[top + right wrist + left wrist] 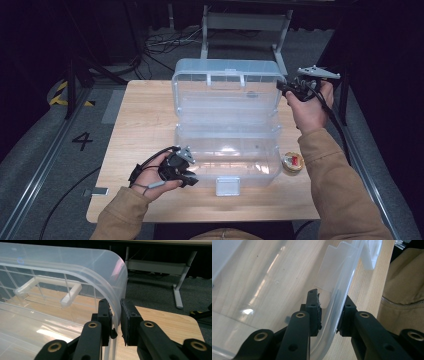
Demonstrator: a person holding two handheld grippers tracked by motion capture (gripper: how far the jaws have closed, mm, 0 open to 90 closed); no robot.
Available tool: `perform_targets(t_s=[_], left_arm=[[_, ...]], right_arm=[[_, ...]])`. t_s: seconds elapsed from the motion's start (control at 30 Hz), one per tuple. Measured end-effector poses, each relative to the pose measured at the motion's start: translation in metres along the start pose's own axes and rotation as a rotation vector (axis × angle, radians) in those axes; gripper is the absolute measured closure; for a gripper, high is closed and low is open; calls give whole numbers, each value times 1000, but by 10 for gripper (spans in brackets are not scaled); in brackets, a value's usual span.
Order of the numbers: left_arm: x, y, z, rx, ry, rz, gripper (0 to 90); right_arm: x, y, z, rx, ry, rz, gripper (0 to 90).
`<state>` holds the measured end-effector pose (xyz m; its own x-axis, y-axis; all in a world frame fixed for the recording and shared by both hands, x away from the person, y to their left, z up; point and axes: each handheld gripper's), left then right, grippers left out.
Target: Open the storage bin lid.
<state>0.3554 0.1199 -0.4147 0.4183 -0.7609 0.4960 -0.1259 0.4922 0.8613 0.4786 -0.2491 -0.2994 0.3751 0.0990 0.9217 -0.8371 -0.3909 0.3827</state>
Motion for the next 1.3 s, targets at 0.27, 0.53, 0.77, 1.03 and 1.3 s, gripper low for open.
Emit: perform_targets(t_s=[0.27, 0.53, 0.77, 1.03, 1.3], left_arm=[[1, 0, 0, -4, 17, -13, 748], [1, 0, 0, -3, 15, -12, 748], [2, -1, 1, 4, 26, -21, 746], [2, -1, 2, 9, 38, -21, 743], [1, -1, 2, 11, 41, -19, 741]], right_arm=[[7, -13, 7, 13, -38, -39, 797], [9, -25, 12, 17, -51, -49, 800], [10, -36, 17, 21, -77, -61, 805], [11, -48, 25, 38, -105, -84, 809], [11, -60, 31, 51, -118, -103, 809]])
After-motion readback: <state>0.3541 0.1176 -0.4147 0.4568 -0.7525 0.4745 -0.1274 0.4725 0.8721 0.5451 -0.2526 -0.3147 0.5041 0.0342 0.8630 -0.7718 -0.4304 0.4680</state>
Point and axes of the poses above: each handheld gripper's, and its own axes: y roughly backward along the jaws, x roughly out of its top, z roughly to its right, and after that the axes turned 4 degrees about x, right-handed
